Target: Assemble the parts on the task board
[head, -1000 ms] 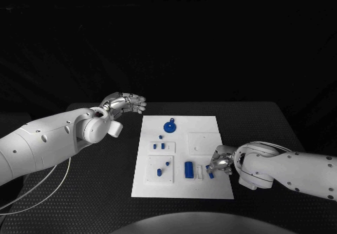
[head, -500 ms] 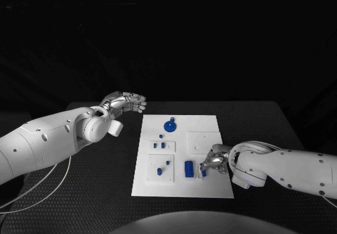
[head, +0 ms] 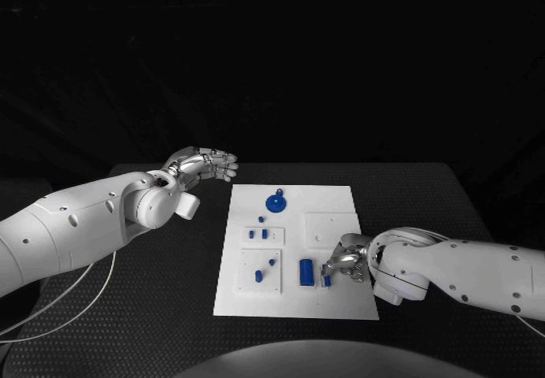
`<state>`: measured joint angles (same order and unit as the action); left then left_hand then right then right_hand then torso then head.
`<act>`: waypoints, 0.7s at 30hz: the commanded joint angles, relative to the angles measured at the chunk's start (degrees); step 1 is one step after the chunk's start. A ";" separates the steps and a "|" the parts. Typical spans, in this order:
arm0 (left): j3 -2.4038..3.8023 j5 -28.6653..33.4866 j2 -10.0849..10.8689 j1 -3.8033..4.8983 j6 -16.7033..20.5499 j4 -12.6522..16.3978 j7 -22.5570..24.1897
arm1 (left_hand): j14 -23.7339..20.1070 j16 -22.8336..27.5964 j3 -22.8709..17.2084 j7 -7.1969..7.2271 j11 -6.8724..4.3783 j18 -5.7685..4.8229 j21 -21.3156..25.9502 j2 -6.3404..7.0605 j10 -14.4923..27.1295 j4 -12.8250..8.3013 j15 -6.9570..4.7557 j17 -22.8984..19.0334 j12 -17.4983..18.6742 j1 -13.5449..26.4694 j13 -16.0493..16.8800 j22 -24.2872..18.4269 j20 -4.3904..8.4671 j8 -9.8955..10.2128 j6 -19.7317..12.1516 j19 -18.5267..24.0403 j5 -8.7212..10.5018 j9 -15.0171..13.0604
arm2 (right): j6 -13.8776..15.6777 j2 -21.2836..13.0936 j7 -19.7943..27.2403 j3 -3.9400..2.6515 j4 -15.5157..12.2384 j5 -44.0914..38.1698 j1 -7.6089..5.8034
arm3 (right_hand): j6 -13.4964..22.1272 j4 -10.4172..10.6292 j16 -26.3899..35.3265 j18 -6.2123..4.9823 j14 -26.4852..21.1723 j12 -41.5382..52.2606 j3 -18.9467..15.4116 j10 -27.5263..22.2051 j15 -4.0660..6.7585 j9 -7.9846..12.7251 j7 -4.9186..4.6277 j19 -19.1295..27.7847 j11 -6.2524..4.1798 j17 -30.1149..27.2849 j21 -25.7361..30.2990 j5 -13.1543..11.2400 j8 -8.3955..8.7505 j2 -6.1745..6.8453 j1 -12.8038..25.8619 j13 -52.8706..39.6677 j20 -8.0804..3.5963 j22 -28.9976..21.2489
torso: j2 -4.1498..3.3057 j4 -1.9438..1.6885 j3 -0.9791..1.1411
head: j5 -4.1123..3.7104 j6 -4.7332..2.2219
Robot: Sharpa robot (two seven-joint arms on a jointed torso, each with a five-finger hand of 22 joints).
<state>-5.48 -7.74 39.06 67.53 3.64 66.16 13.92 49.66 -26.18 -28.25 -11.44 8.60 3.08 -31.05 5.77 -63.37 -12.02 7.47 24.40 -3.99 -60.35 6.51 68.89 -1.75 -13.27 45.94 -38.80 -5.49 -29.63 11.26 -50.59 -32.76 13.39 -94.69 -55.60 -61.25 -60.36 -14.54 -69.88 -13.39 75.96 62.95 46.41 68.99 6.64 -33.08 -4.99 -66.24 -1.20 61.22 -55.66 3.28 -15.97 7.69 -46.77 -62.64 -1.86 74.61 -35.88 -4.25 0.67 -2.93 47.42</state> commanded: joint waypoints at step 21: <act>0.03 0.28 -0.03 0.04 -1.07 0.15 0.15 | 0.57 0.46 -0.02 0.20 -0.06 0.97 0.45 -0.02 -0.46 0.44 0.06 0.19 -0.08 0.52 -0.10 0.14 0.00 -0.35 -0.22 -0.30 -0.10 0.09 | -2.10 0.46 -0.05 0.02 0.37 -0.01 0.09 | -0.33 0.40 0.05 -1.61 -0.16 -0.42 -1.17 -0.01 0.54 0.17 0.06 -0.13 -0.22 -0.13 -0.06 -0.45 0.36 0.73 1.91 -0.18 -0.10 -0.14 | 0.01 0.03 0.05 | 0.29 0.27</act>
<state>-5.48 -7.74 39.11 67.53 3.46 66.18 13.80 49.87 -25.95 -28.25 -11.44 8.60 2.91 -30.82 5.77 -63.37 -12.02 7.67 24.51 -3.99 -60.35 6.47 68.94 -1.75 -13.27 45.94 -38.80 -5.49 -29.59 9.69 -50.31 -32.99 13.40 -94.30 -55.53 -61.22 -60.45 -14.05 -69.88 -13.39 75.71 62.72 45.60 68.99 6.82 -32.96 -4.90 -66.22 -1.20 61.16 -55.66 3.06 -15.96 8.32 -45.24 -62.75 -1.84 74.56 -35.87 -4.19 0.73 -2.68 47.73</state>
